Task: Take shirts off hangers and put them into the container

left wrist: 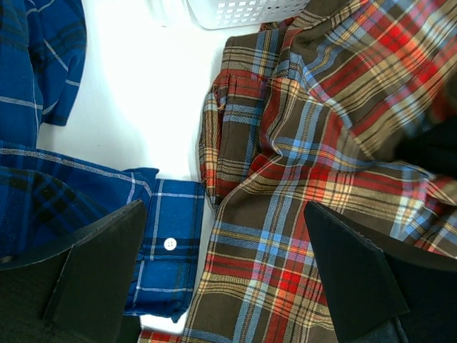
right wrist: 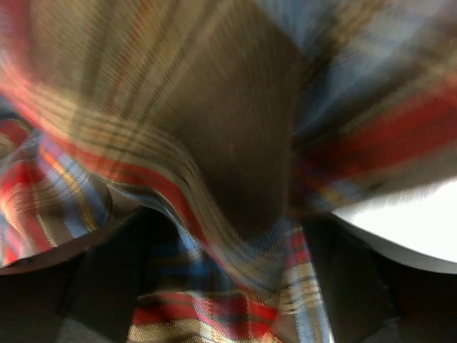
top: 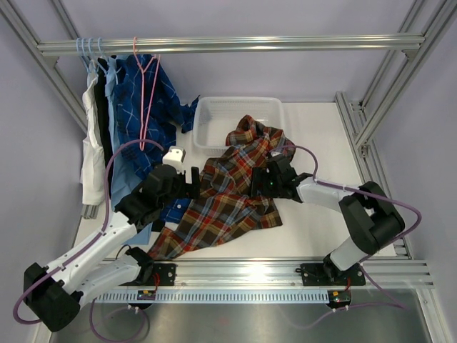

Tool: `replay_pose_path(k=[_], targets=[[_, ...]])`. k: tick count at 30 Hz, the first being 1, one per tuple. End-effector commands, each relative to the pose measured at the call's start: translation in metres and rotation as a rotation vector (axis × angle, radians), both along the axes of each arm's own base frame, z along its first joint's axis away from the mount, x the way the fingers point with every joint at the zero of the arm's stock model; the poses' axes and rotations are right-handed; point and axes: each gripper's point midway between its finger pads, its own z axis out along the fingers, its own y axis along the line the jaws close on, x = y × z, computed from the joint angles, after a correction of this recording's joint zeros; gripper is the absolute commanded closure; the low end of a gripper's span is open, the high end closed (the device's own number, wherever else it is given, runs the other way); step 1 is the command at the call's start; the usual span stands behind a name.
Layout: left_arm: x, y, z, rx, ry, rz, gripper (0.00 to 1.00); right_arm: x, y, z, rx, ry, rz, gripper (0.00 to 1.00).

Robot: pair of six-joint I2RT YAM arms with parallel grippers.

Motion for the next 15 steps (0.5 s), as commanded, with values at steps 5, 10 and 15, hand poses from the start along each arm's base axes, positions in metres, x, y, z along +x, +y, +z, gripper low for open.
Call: replay_pose_path(k=[5, 10, 15], targets=[[0.007, -0.001, 0.004, -0.015, -0.028, 0.013, 0.01, 0.015, 0.027, 0.005, 0.103, -0.1, 0.077, 0.77], [0.007, 0.0, 0.004, -0.013, -0.03, 0.017, 0.01, 0.03, 0.019, 0.077, 0.038, -0.279, 0.152, 1.0], [0.008, 0.001, 0.005, -0.006, -0.035, 0.023, 0.01, 0.081, 0.007, 0.198, -0.053, -0.613, 0.088, 1.0]])
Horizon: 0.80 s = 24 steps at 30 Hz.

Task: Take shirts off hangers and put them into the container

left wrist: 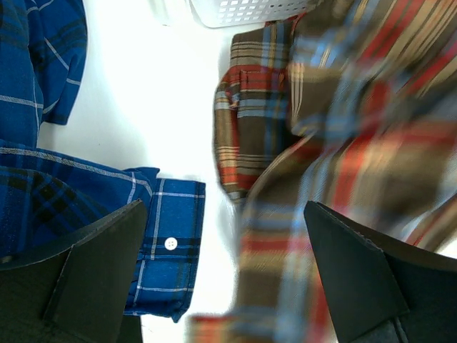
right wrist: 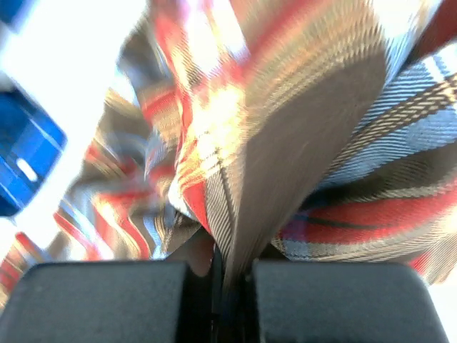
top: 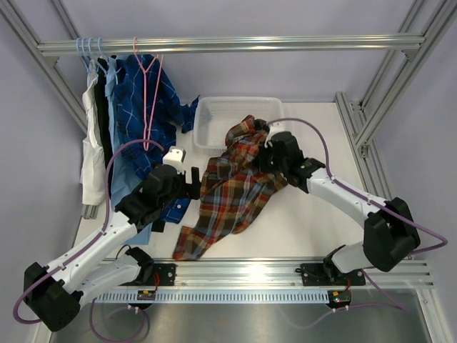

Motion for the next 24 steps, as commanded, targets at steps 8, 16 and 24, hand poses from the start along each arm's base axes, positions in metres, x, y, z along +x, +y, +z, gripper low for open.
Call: replay_pose_path(k=[8, 16, 24], targets=[[0.008, 0.007, 0.01, 0.0, -0.052, 0.043, 0.01, 0.131, 0.012, 0.197, -0.13, -0.662, -0.089, 1.0], [0.006, 0.013, 0.012, 0.004, -0.065, 0.066, 0.01, 0.198, 0.036, 0.167, -0.168, -0.683, -0.125, 1.0], [0.006, 0.016, 0.01, 0.014, -0.062, 0.074, 0.01, 0.235, 0.054, 0.061, -0.229, -0.381, -0.058, 1.0]])
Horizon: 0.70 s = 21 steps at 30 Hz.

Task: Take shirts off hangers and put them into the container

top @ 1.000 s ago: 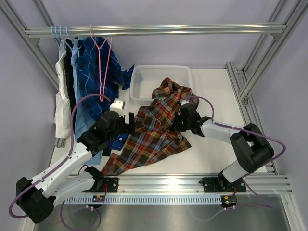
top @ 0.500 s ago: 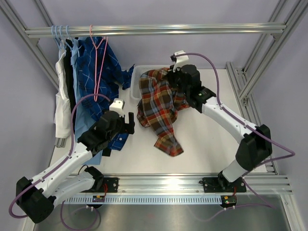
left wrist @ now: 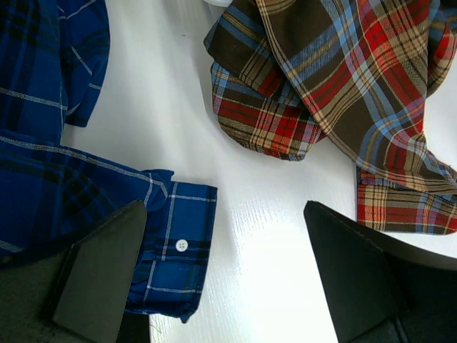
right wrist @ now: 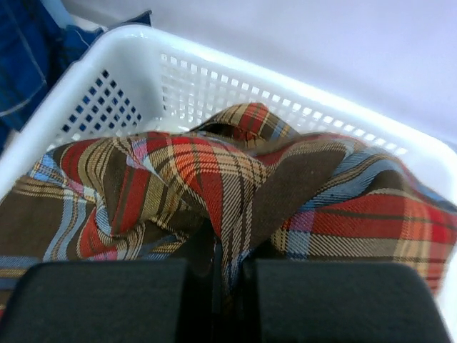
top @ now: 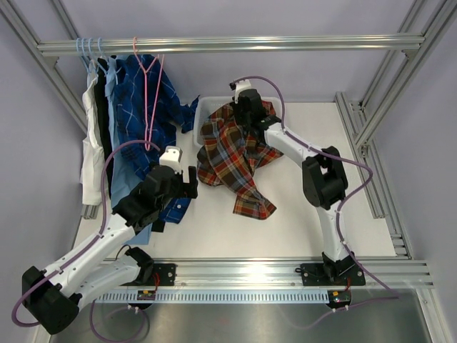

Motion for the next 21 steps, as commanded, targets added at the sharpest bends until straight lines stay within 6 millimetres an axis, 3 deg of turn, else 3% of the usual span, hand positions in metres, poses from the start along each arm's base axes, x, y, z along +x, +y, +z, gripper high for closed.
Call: replay_pose_path(k=[1, 4, 7, 9, 10, 12, 13, 15, 16, 17, 18, 19, 21], targets=[[0.004, 0.007, 0.002, 0.009, -0.026, 0.032, 0.01, 0.014, 0.006, -0.013, 0.01, 0.103, 0.005, 1.0], [0.005, 0.006, 0.002, 0.011, -0.024, 0.032, 0.01, 0.002, 0.002, -0.054, -0.026, 0.227, 0.005, 0.96], [0.005, 0.006, 0.002, 0.012, -0.025, 0.031, 0.01, -0.006, -0.007, -0.058, 0.015, 0.273, -0.023, 0.75], [0.005, 0.005, 0.002, 0.009, -0.026, 0.028, 0.01, -0.009, -0.012, -0.05, 0.037, 0.289, -0.036, 0.61], [0.005, 0.005, 0.003, 0.009, -0.026, 0.028, 0.01, -0.01, -0.016, -0.029, 0.054, 0.265, -0.037, 0.46], [0.005, 0.005, 0.003, 0.008, -0.025, 0.026, 0.01, -0.017, -0.019, -0.006, 0.057, 0.247, -0.031, 0.34], [0.005, 0.005, 0.003, 0.008, -0.025, 0.026, 0.01, -0.025, -0.021, 0.02, 0.083, 0.218, -0.022, 0.24], [0.005, 0.004, 0.005, 0.003, -0.031, 0.025, 0.01, -0.036, -0.026, 0.044, 0.117, 0.202, -0.023, 0.16], [0.005, 0.004, 0.005, 0.003, -0.032, 0.023, 0.01, -0.052, -0.029, 0.061, 0.141, 0.192, -0.008, 0.09], [0.005, 0.003, 0.006, 0.0, -0.034, 0.021, 0.01, -0.061, -0.03, 0.067, 0.167, 0.194, -0.005, 0.06], [0.005, 0.003, 0.006, -0.003, -0.034, 0.017, 0.01, -0.074, -0.033, 0.054, 0.168, 0.224, 0.0, 0.04], [0.005, 0.002, 0.006, -0.002, -0.031, 0.013, 0.01, -0.088, -0.037, 0.071, 0.196, 0.205, 0.007, 0.01], [0.005, 0.0, 0.007, -0.008, -0.031, 0.005, 0.01, -0.108, -0.037, 0.065, 0.223, 0.227, 0.021, 0.01]])
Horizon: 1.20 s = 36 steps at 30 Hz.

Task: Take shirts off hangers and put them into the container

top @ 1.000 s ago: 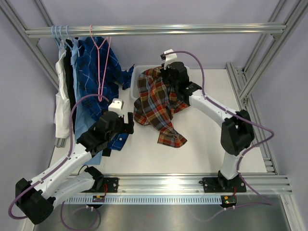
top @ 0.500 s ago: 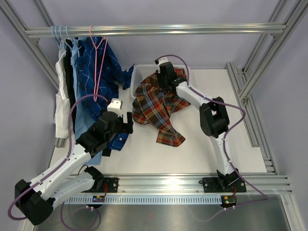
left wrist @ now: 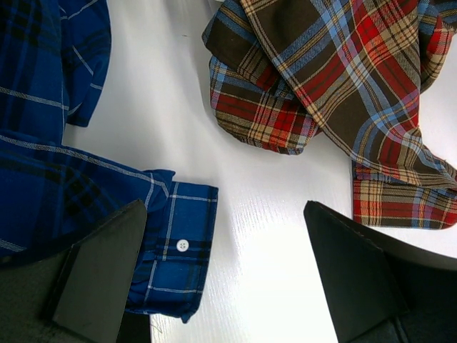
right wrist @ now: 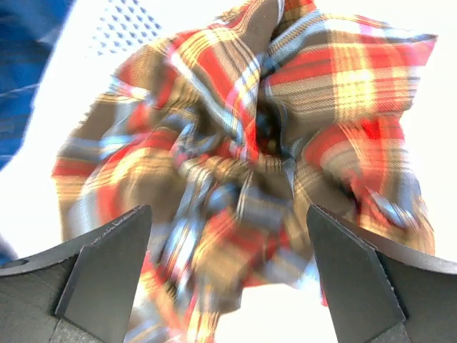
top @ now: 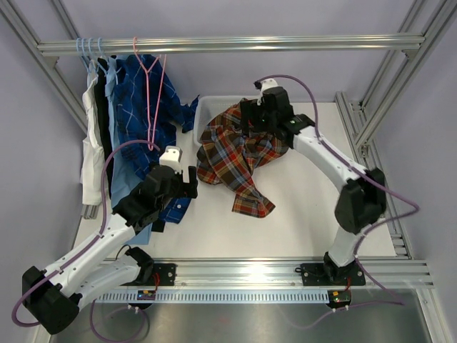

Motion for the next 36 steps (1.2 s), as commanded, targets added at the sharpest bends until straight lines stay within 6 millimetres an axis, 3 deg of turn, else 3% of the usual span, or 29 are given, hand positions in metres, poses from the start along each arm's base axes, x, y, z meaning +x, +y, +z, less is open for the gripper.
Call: replay_pose_path(k=[1, 3, 4, 6, 7, 9, 10, 12, 13, 15, 16, 18, 19, 24, 28, 29, 32, 33, 35, 36], targets=[[0.006, -0.002, 0.007, -0.011, -0.032, -0.001, 0.01, -0.047, -0.001, 0.02, 0.103, -0.006, 0.026, 0.0], [0.005, -0.003, 0.007, -0.014, -0.032, -0.005, 0.01, -0.067, 0.003, 0.005, 0.134, 0.029, 0.033, 0.01], [0.006, -0.003, 0.007, -0.015, -0.031, -0.007, 0.01, -0.088, -0.002, -0.019, 0.129, 0.074, 0.038, 0.01], [0.005, -0.005, 0.007, -0.022, -0.029, -0.014, 0.01, -0.106, 0.01, -0.031, 0.188, 0.083, 0.073, 0.01], [0.005, -0.006, 0.007, -0.024, -0.029, -0.018, 0.01, -0.125, 0.01, -0.053, 0.192, 0.131, 0.092, 0.01], [0.005, -0.007, 0.007, -0.029, -0.026, -0.024, 0.01, -0.134, 0.02, -0.063, 0.243, 0.129, 0.1, 0.01], [0.004, -0.007, 0.006, -0.029, -0.024, -0.026, 0.01, -0.147, 0.02, -0.083, 0.237, 0.167, 0.106, 0.01], [0.004, -0.008, 0.007, -0.031, -0.025, -0.026, 0.01, -0.145, 0.029, -0.086, 0.295, 0.142, 0.095, 0.01], [0.004, -0.007, 0.006, -0.031, -0.024, -0.026, 0.01, -0.148, 0.029, -0.102, 0.292, 0.167, 0.086, 0.0], [0.004, -0.007, 0.006, -0.031, -0.024, -0.026, 0.01, -0.139, 0.036, -0.103, 0.332, 0.143, 0.074, 0.01], [0.004, -0.007, 0.005, -0.029, -0.023, -0.025, 0.01, -0.136, 0.039, -0.115, 0.328, 0.159, 0.07, 0.01], [0.004, -0.007, 0.005, -0.028, -0.022, -0.024, 0.01, -0.124, 0.05, -0.112, 0.355, 0.131, 0.079, 0.0], [0.004, -0.006, 0.005, -0.027, -0.024, -0.021, 0.01, -0.12, 0.053, -0.124, 0.35, 0.147, 0.075, 0.0], [0.004, -0.004, 0.003, -0.02, -0.022, -0.013, 0.01, -0.089, 0.077, -0.123, 0.392, 0.105, 0.08, 0.01], [0.004, -0.002, 0.0, -0.009, -0.013, -0.003, 0.01, -0.077, 0.077, -0.143, 0.372, 0.119, 0.02, 0.02], [0.003, -0.002, 0.0, -0.01, -0.013, -0.004, 0.01, -0.076, 0.077, -0.144, 0.374, 0.119, 0.019, 0.04], [0.002, 0.0, -0.002, -0.006, -0.007, 0.002, 0.01, -0.074, 0.071, -0.149, 0.352, 0.104, -0.003, 0.27], [0.002, 0.0, -0.002, -0.006, -0.008, 0.003, 0.01, -0.074, 0.068, -0.147, 0.348, 0.095, -0.006, 0.45], [0.002, 0.001, -0.003, -0.003, -0.008, 0.006, 0.01, -0.076, 0.063, -0.144, 0.323, 0.078, -0.002, 0.64], [0.002, 0.001, -0.003, -0.003, -0.008, 0.006, 0.01, -0.075, 0.06, -0.137, 0.315, 0.061, -0.009, 0.8]])
